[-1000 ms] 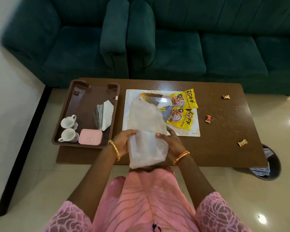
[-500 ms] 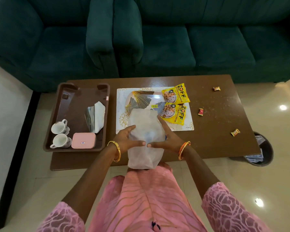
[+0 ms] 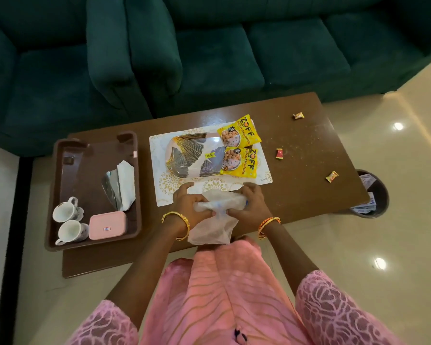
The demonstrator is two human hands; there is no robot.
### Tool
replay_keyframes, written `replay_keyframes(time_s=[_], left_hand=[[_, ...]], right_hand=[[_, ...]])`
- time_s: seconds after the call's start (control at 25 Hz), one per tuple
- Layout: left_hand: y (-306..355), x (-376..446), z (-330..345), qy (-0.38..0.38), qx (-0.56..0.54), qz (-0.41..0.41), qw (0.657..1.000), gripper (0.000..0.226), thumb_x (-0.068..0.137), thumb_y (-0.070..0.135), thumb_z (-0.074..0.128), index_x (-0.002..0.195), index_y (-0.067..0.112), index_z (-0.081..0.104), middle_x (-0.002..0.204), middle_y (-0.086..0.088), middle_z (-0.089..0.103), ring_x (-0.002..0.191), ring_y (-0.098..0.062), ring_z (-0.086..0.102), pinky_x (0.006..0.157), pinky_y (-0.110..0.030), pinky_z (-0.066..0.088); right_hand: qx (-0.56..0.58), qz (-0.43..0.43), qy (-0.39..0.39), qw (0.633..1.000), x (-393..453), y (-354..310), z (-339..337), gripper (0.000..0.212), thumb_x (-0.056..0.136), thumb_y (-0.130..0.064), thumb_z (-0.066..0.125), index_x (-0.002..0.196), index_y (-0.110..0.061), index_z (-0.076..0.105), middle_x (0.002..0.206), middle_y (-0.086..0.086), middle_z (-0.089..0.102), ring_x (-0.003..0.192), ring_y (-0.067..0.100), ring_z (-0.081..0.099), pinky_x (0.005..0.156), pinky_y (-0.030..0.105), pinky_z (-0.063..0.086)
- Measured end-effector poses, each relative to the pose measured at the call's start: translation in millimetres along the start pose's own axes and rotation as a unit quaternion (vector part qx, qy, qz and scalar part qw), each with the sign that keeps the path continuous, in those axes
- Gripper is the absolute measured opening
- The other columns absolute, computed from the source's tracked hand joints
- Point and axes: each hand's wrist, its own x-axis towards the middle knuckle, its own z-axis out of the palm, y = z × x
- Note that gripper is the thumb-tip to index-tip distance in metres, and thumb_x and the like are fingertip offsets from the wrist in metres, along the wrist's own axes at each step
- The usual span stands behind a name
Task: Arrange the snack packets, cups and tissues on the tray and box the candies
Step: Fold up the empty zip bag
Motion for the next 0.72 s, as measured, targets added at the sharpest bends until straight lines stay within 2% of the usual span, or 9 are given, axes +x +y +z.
replay_keyframes(time_s=[0.08,0.16,0.24,0.32,0.36,0.44,0.56,0.64,0.72], left_hand=[[13,9,9,-0.054,-0.065,0.019,0.996,0.022,0.067,0.032,0.080,0.075,0.020,0.064,0.100,0.004,0.052,0.098,-0.016,0.047,0.084,-0.033,0.041],[31,18,22,-0.104,-0.120,0.026,0.987,0.023,0.071,0.032,0.077,0.068,0.021,0.058,0.070,0.004,0.055,0.070,-0.017,0.051,0.063,-0.029,0.041],[52,27,36,-0.132,-0.156,0.035,0.978,0.020,0.073,0.028,0.076,0.065,0.023,0.059,0.063,0.005,0.057,0.061,-0.012,0.053,0.055,-0.022,0.044],[74,39,55,-0.149,-0.174,0.050,0.972,0.014,0.074,0.025,0.076,0.070,0.023,0.062,0.069,0.005,0.062,0.065,-0.011,0.056,0.057,-0.017,0.047],[88,46,69,-0.153,-0.188,0.050,0.969,0.013,0.074,0.024,0.075,0.072,0.022,0.063,0.072,0.003,0.064,0.069,-0.012,0.057,0.062,-0.020,0.049],[118,61,101,-0.146,-0.232,0.027,0.961,0.012,0.075,0.022,0.075,0.075,0.022,0.063,0.077,0.001,0.066,0.075,-0.016,0.060,0.067,-0.027,0.052],[173,85,162,-0.125,-0.313,-0.052,0.940,0.017,0.076,0.018,0.074,0.084,0.021,0.060,0.091,-0.005,0.065,0.082,-0.020,0.063,0.067,-0.030,0.056],[212,98,210,-0.133,-0.368,-0.127,0.911,0.032,0.075,0.017,0.075,0.100,0.020,0.055,0.100,-0.006,0.065,0.086,-0.022,0.065,0.063,-0.032,0.057],[253,111,264,-0.169,-0.373,-0.175,0.895,0.045,0.074,0.018,0.076,0.111,0.020,0.049,0.101,-0.003,0.065,0.080,-0.018,0.068,0.058,-0.029,0.057]], right_hand=[[0.142,0.023,0.018,0.989,-7,4,-15,0.073,0.060,-0.025,0.087,0.115,-0.012,0.041,0.128,0.010,0.037,0.125,0.024,0.040,0.102,0.035,0.042],[0.198,0.030,-0.006,0.980,-11,13,-32,0.096,0.055,-0.031,0.088,0.128,-0.023,0.027,0.131,0.005,0.037,0.124,0.019,0.043,0.100,0.031,0.044],[0.179,0.044,-0.047,0.982,-10,28,-49,0.120,0.055,-0.027,0.090,0.142,-0.027,0.006,0.141,-0.001,0.026,0.132,0.014,0.034,0.106,0.030,0.039],[0.181,0.072,-0.057,0.979,-6,49,-68,0.131,0.056,-0.022,0.089,0.145,-0.025,-0.006,0.146,-0.004,0.021,0.135,0.014,0.029,0.112,0.034,0.034],[0.201,0.097,-0.045,0.974,-2,64,-81,0.128,0.057,-0.021,0.089,0.146,-0.025,-0.003,0.144,-0.005,0.025,0.134,0.014,0.034,0.111,0.035,0.036],[0.276,0.156,-0.023,0.948,3,97,-110,0.108,0.057,-0.023,0.088,0.141,-0.020,0.022,0.136,-0.001,0.044,0.122,0.019,0.050,0.100,0.037,0.048],[0.391,0.240,0.001,0.889,10,153,-161,0.070,0.051,-0.030,0.088,0.113,-0.009,0.061,0.114,0.012,0.067,0.098,0.026,0.068,0.082,0.040,0.057],[0.455,0.266,0.060,0.848,14,193,-201,0.048,0.059,-0.021,0.085,0.100,-0.005,0.068,0.107,0.018,0.069,0.092,0.031,0.069,0.078,0.041,0.059],[0.519,0.273,0.140,0.798,19,234,-245,0.024,0.071,-0.008,0.077,0.094,-0.003,0.069,0.099,0.018,0.071,0.088,0.032,0.069,0.073,0.038,0.060]])
